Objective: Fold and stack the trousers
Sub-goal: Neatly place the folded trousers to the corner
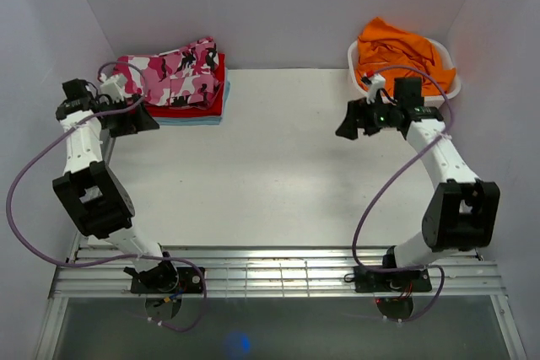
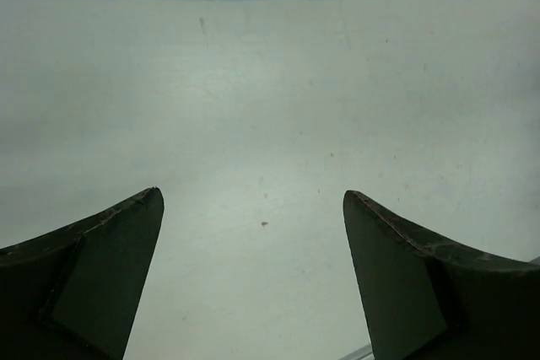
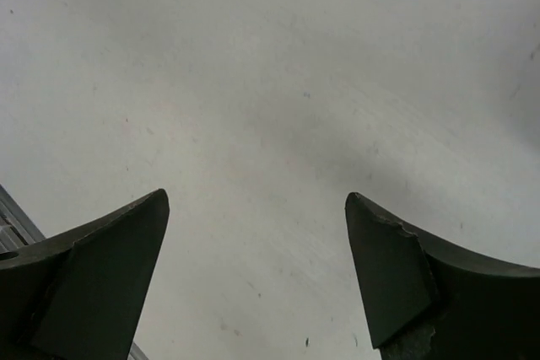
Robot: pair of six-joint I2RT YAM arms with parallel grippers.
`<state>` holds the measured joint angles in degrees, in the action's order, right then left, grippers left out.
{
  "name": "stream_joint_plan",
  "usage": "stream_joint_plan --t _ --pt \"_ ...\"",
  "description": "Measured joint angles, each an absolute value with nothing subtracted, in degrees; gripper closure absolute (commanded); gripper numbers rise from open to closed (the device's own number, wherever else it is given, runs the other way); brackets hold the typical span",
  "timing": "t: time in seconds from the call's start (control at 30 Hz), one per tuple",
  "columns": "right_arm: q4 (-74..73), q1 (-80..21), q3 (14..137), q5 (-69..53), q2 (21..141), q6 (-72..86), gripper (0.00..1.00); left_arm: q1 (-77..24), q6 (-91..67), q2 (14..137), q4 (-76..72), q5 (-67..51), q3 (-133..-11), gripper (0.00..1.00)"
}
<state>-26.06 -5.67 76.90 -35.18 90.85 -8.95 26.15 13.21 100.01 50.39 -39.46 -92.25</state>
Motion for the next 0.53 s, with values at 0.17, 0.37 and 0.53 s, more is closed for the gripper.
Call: stream_joint_plan --t 0.17,0.37,0.53 --pt "-32.8 1.0 59.8 -34.7 74.8 -14.5 0.1 19.3 14.7 92.6 51.5 -35.4 -76.6 0.02" --pt "-34.7 3.3 46.2 -32.2 63.0 -17.1 0.1 4.2 13.0 87.1 50.2 -30.7 -67.0 0.02" --pt "-34.8 3.3 42.2 -30.5 58.5 -16.8 0.1 1.4 10.3 85.3 48.1 -28.8 -66.7 0.02"
